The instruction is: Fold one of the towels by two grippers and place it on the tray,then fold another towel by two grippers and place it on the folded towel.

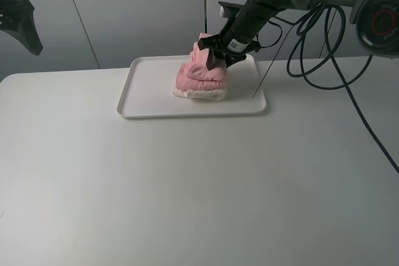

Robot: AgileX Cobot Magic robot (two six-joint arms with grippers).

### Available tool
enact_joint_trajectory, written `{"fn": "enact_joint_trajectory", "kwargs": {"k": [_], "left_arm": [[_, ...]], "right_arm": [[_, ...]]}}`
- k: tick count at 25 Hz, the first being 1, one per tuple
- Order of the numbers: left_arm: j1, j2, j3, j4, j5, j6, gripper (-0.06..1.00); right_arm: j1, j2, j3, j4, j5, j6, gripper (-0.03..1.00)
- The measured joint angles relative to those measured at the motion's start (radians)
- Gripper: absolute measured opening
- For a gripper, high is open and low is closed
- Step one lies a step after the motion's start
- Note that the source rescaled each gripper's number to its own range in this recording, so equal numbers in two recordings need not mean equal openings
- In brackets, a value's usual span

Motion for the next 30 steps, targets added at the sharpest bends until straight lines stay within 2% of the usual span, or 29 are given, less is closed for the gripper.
{"fn": "enact_joint_trajectory", "kwargs": {"k": [2,4,6,8,13,23,30], "left_arm": [[0.0,0.0,-0.001,0.0,0.0,0.002,1.0],[0.0,0.0,-0.001,0.0,0.0,0.003,1.0],[0.0,0.0,-0.001,0.0,-0.005,0.005,1.0],[0.0,0.0,-0.001,0.0,-0.006,0.005,1.0],[0.0,0.0,-0.001,0.0,-0.009,0.005,1.0],[0.0,0.0,-0.001,0.0,-0.028,0.005,1.0],[0.0,0.0,-0.001,0.0,-0.032,0.005,1.0]], "right_arm": [[0.0,0.0,0.0,0.0,0.0,0.004,0.73],[0.002,0.0,0.0,0.0,0.0,0.004,0.85],[0.006,0.0,0.0,0.0,0.0,0.006,0.94],[0.015,0.0,0.0,0.0,0.0,0.006,0.99],[0.042,0.0,0.0,-0.003,0.002,0.002,1.0],[0.059,-0.059,-0.002,-0.18,0.029,-0.002,1.0],[0.059,-0.078,-0.002,-0.183,0.073,-0.002,1.0]]}}
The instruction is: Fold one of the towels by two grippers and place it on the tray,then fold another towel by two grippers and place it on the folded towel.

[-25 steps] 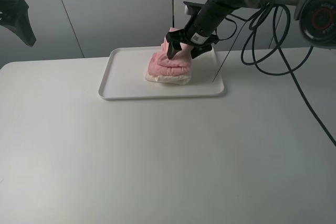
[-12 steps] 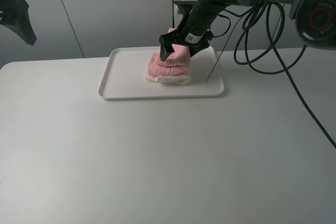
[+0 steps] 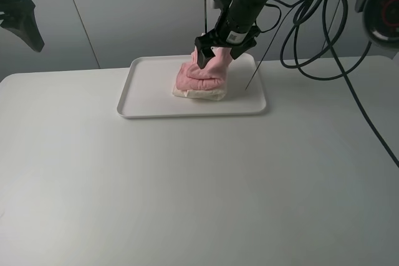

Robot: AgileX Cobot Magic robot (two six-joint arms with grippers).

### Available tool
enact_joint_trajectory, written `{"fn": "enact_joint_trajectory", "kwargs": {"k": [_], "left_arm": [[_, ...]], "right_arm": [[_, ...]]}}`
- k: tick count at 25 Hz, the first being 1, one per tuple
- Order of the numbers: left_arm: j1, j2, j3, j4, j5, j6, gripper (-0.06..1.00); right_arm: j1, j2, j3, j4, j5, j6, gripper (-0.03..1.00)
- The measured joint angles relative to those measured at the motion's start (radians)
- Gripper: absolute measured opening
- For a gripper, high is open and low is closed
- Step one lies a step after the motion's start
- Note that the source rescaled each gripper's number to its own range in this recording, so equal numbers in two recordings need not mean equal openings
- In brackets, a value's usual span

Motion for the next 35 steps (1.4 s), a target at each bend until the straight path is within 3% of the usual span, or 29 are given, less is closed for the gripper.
{"fn": "enact_joint_trajectory", "kwargs": {"k": [10,18,27,35], "left_arm": [[0.0,0.0,0.0,0.0,-0.003,0.0,1.0],[0.0,0.0,0.0,0.0,-0.003,0.0,1.0],[0.0,0.0,0.0,0.0,-0.003,0.0,1.0],[0.0,0.0,0.0,0.0,-0.003,0.002,1.0]], "right_arm": [[0.012,-0.012,-0.007,0.042,0.034,-0.075,1.0],[0.098,-0.012,-0.009,0.035,-0.005,-0.214,1.0],[0.113,-0.012,-0.009,-0.156,-0.025,-0.14,1.0],[0.113,-0.012,-0.011,-0.17,0.008,-0.12,1.0]]}}
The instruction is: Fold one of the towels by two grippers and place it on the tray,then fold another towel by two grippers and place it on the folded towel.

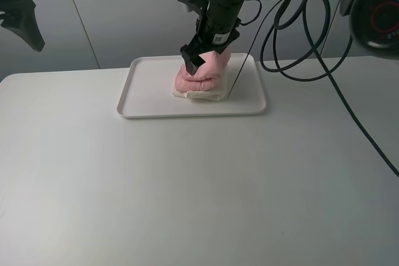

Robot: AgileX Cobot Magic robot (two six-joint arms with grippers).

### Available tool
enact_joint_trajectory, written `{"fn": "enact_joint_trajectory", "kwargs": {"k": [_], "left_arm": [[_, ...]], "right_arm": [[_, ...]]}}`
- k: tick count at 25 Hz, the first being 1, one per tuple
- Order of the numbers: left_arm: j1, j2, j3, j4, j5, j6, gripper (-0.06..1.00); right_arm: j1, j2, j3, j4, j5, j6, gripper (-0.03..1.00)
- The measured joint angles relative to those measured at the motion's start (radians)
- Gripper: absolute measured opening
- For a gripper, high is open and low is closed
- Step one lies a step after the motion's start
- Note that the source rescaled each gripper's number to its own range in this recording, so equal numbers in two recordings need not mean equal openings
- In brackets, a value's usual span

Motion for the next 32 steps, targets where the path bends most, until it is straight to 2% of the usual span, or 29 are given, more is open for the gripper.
{"fn": "enact_joint_trajectory", "kwargs": {"k": [7,13,20,26,32], "left_arm": [[0.0,0.0,0.0,0.0,-0.002,0.004,1.0],[0.0,0.0,0.0,0.0,-0.009,0.004,1.0],[0.0,0.0,0.0,-0.008,-0.033,0.054,1.0],[0.0,-0.055,0.0,-0.025,-0.087,0.072,1.0],[0.0,-0.188,0.022,0.041,-0.1,0.065,1.0]], "right_arm": [[0.0,0.0,-0.032,0.001,0.03,-0.053,1.0],[0.009,0.0,-0.032,0.08,0.034,-0.184,1.0],[0.03,-0.021,-0.032,0.119,0.063,-0.232,1.0],[0.027,-0.148,-0.032,0.028,0.129,-0.164,1.0],[-0.046,-0.291,0.023,0.007,0.204,-0.052,1.0]]}}
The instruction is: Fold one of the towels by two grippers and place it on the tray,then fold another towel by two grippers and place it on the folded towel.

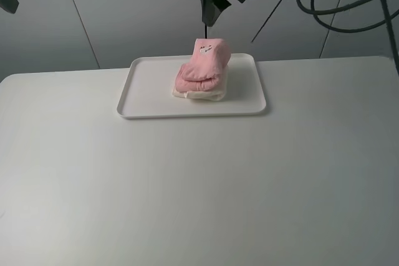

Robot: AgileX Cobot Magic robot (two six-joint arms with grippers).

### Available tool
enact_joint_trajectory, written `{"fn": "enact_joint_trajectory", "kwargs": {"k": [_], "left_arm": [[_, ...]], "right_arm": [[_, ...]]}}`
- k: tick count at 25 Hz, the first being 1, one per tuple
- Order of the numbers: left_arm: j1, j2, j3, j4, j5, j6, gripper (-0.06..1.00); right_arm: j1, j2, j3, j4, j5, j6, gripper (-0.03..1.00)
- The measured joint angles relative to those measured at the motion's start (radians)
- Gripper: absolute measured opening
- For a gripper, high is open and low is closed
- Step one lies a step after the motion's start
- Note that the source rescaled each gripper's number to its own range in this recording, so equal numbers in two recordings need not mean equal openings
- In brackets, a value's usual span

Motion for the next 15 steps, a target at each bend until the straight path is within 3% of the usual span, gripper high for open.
{"fn": "enact_joint_trajectory", "kwargs": {"k": [6,15], "left_arm": [[0.0,-0.198,0.197,0.103,-0.059,-0.063,1.0],[0.0,-0.467,0.419,0.101,-0.075,-0.136,1.0]], "right_arm": [[-0.118,-0.172,0.272,-0.021,-0.013,0.065,1.0],[-0.13,-0.608,0.764,-0.08,-0.156,0.154,1.0]]}}
